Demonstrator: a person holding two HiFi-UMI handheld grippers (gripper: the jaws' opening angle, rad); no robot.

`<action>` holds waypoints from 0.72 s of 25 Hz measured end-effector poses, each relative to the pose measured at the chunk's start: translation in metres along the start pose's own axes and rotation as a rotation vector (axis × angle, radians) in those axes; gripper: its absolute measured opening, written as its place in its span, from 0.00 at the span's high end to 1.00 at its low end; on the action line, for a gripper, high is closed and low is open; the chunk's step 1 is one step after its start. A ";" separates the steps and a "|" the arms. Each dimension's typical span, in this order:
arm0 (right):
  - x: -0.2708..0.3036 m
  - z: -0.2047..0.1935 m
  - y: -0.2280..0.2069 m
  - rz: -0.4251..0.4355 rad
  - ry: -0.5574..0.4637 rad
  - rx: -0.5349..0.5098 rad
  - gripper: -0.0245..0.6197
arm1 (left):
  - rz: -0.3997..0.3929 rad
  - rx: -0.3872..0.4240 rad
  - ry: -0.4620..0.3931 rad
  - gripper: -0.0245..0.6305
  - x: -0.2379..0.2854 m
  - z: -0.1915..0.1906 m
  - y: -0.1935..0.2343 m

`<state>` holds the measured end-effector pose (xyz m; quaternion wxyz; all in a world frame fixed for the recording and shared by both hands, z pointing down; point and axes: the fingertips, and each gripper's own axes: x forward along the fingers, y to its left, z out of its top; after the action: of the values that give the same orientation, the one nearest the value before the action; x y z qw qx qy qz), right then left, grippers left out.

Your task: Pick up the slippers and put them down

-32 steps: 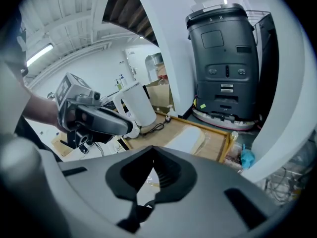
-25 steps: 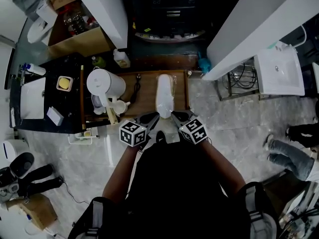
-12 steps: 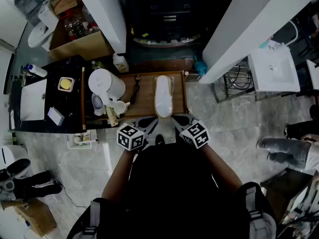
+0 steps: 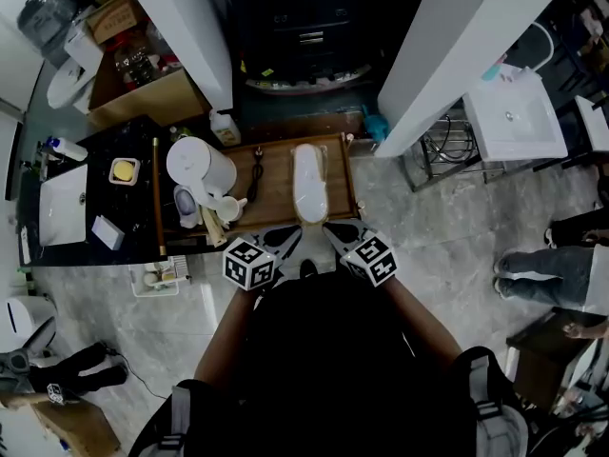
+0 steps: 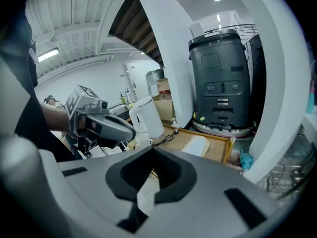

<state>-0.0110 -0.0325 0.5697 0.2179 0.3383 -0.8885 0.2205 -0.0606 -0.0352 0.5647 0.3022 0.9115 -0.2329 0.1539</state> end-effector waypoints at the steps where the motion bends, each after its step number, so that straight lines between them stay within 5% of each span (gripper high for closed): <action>1: 0.001 0.000 0.000 -0.002 0.000 -0.001 0.95 | -0.002 0.003 0.000 0.94 -0.001 0.000 0.000; 18: 0.006 0.012 -0.003 -0.018 -0.018 0.024 0.95 | -0.017 0.014 -0.009 0.94 -0.003 0.007 0.005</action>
<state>-0.0154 -0.0440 0.5642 0.2078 0.3507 -0.8847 0.2261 -0.0641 -0.0421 0.5604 0.2962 0.9162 -0.2255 0.1486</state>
